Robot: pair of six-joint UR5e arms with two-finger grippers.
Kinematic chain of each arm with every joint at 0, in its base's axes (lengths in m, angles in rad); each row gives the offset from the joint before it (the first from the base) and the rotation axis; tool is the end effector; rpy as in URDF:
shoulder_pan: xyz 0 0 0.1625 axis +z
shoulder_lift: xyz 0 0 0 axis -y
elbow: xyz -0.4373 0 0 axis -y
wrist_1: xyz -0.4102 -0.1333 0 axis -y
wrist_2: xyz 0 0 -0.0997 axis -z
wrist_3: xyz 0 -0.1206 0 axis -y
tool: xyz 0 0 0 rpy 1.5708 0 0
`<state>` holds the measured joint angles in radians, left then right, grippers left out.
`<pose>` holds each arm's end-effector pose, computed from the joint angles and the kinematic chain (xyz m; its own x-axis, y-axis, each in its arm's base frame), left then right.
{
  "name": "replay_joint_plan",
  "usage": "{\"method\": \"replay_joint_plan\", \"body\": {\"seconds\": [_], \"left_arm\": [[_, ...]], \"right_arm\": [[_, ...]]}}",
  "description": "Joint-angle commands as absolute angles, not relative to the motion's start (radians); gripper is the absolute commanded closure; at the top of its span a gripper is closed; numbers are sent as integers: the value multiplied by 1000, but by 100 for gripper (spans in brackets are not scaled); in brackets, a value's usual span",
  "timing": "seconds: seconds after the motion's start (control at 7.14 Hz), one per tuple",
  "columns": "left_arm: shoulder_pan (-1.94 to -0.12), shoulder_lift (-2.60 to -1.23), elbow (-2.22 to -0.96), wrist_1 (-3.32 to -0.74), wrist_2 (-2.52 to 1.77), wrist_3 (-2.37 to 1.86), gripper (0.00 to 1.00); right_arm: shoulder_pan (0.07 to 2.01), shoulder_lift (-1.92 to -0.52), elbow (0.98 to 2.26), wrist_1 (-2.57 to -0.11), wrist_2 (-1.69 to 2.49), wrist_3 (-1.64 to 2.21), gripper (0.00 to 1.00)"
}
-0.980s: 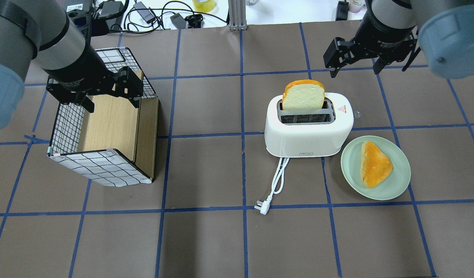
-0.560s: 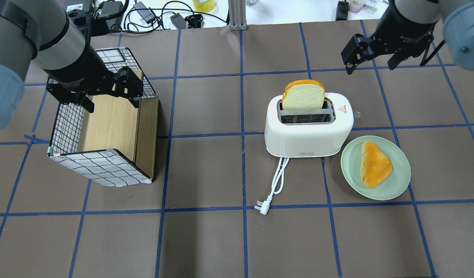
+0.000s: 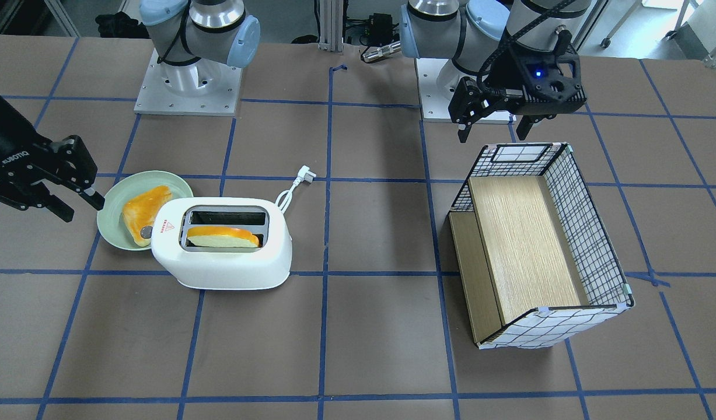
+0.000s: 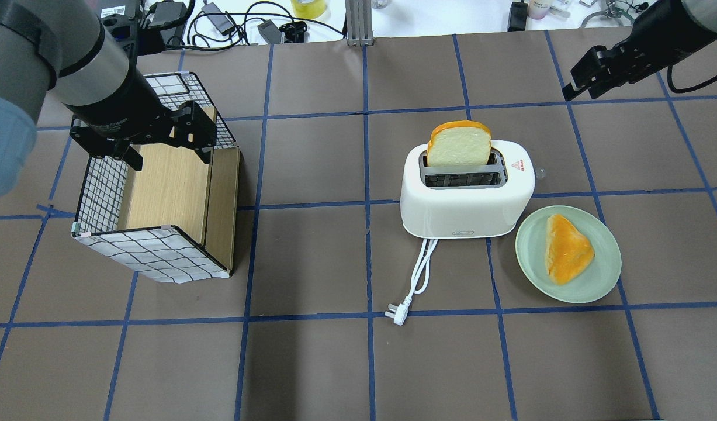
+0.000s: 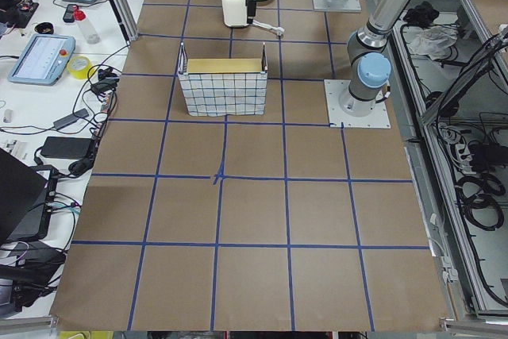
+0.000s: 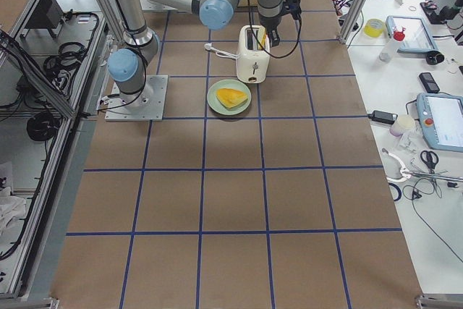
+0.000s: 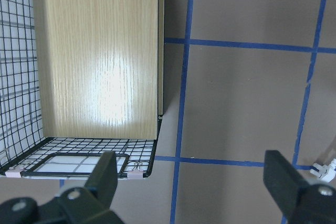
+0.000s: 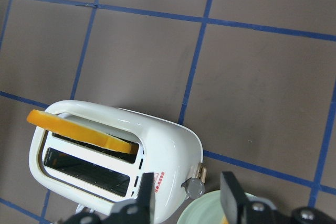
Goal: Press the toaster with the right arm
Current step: 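Move the right gripper outward and lower it beside the toaster's lever side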
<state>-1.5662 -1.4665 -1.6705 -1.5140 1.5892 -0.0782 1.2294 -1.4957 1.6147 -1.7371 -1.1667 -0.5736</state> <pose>-0.1289 -0.4722 0.4851 -0.9964 -0.0837 -0.0135 -0.0827 0.9946 -0.0626 -0.0122 -0.5740 0.4438 -0.9144 -0.2669 -0.3042 -0.1926 0.9481 -0.2528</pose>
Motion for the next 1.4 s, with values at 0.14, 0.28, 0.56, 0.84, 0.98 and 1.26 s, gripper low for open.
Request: {"method": "replay_joint_plan", "body": {"seconds": [0.14, 0.28, 0.56, 0.84, 0.98, 1.26], "left_arm": [[-1566, -1466, -1671, -1514, 1589, -78, 0], [-1566, -1466, -1671, -1514, 1589, -78, 0], [-1566, -1466, -1671, -1514, 1589, -78, 0], [-1566, -1466, -1671, -1514, 1589, -78, 0], [-1566, -1466, -1671, -1514, 1589, -78, 0], [-1566, -1466, -1671, -1514, 1589, -78, 0]], "right_arm": [[1146, -1396, 1621, -1741, -936, -755, 100], [1123, -1382, 1632, -1737, -911, -778, 100], [1114, -1381, 1718, -1738, -862, -775, 100], [1089, -1382, 1794, -1701, -883, -769, 100], [1060, -1384, 1801, -1651, -908, -769, 100], [1046, -1387, 1801, -1603, -995, -769, 100]]}}
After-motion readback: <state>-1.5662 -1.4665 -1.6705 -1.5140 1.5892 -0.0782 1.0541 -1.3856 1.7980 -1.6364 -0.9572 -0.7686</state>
